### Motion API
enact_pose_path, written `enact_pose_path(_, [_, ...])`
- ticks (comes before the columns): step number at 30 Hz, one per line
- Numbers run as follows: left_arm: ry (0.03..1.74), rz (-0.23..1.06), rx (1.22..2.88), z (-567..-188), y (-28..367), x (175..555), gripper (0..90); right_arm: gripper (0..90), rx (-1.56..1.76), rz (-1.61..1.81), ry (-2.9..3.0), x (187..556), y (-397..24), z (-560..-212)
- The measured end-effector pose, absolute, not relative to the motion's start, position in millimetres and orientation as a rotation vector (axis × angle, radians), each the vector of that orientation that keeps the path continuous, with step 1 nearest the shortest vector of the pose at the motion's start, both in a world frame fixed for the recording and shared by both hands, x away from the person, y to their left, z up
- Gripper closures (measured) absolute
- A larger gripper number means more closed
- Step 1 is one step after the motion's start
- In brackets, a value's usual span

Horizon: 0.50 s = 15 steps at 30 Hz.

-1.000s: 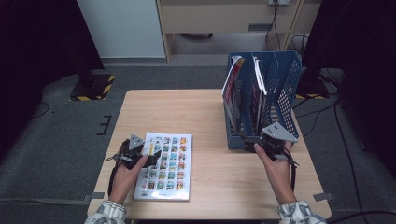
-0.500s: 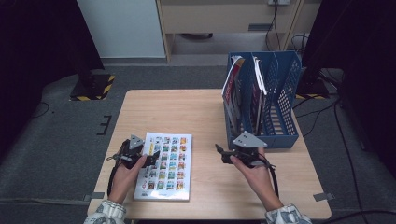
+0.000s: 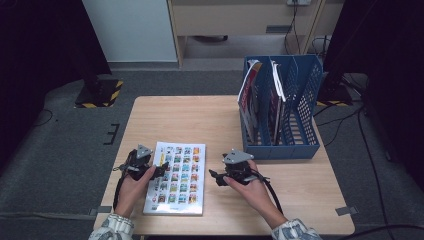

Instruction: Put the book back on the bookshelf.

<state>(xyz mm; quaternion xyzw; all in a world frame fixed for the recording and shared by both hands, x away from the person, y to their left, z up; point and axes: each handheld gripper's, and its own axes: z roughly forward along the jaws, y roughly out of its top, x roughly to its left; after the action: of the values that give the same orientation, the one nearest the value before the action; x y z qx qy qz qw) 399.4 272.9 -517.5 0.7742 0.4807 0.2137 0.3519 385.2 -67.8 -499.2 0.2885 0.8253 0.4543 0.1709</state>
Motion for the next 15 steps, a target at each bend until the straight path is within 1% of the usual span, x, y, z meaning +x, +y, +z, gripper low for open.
enact_pose_path(3, [1.25, 0.509, 2.002, -519.5, 273.4, 401.3, 11.0, 22.3, 0.878, 1.288, 2.366, 390.7, -65.1, -503.2])
enact_pose_path(11, [1.252, 0.498, 2.018, -522.4, 268.3, 403.7, 10.1, 22.0, 0.945, 1.211, 2.431, 400.7, -56.5, -517.9])
enact_pose_path(15, [1.264, 0.482, 2.009, -523.4, 269.5, 404.4, 9.2, 20.1, 0.944, 1.173, 2.461, 401.3, -53.9, -522.0])
